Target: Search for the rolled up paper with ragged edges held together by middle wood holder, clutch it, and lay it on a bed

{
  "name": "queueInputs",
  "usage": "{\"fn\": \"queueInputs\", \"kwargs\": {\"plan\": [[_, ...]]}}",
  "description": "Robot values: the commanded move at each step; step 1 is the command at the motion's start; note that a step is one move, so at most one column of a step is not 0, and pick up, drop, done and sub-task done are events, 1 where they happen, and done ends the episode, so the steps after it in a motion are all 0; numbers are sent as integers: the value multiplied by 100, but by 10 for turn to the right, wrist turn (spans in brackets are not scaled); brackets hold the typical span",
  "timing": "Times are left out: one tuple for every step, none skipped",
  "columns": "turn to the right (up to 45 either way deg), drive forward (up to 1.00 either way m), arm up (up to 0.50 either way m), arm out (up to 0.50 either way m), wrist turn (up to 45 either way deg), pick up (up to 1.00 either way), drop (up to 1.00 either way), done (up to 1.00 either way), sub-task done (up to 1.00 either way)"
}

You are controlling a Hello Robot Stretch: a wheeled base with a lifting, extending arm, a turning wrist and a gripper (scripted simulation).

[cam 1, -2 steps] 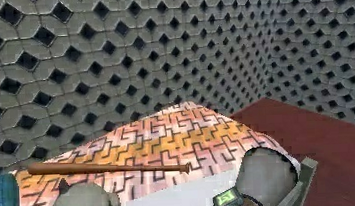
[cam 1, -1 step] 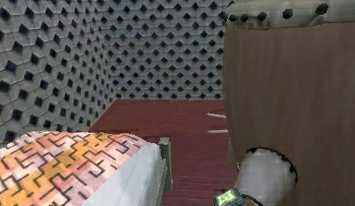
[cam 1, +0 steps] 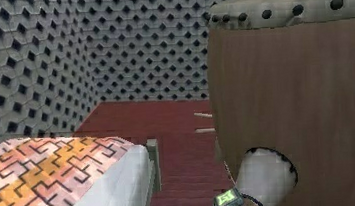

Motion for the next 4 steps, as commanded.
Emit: {"fn": "queueInputs", "kwargs": {"plan": [[0, 10, 0, 0, 0, 0, 0, 0, 0], [-450, 0, 0, 0, 0, 0, 0, 0, 0], [-450, 0, 0, 0, 0, 0, 0, 0, 0], [-450, 0, 0, 0, 0, 0, 0, 0, 0]]}}
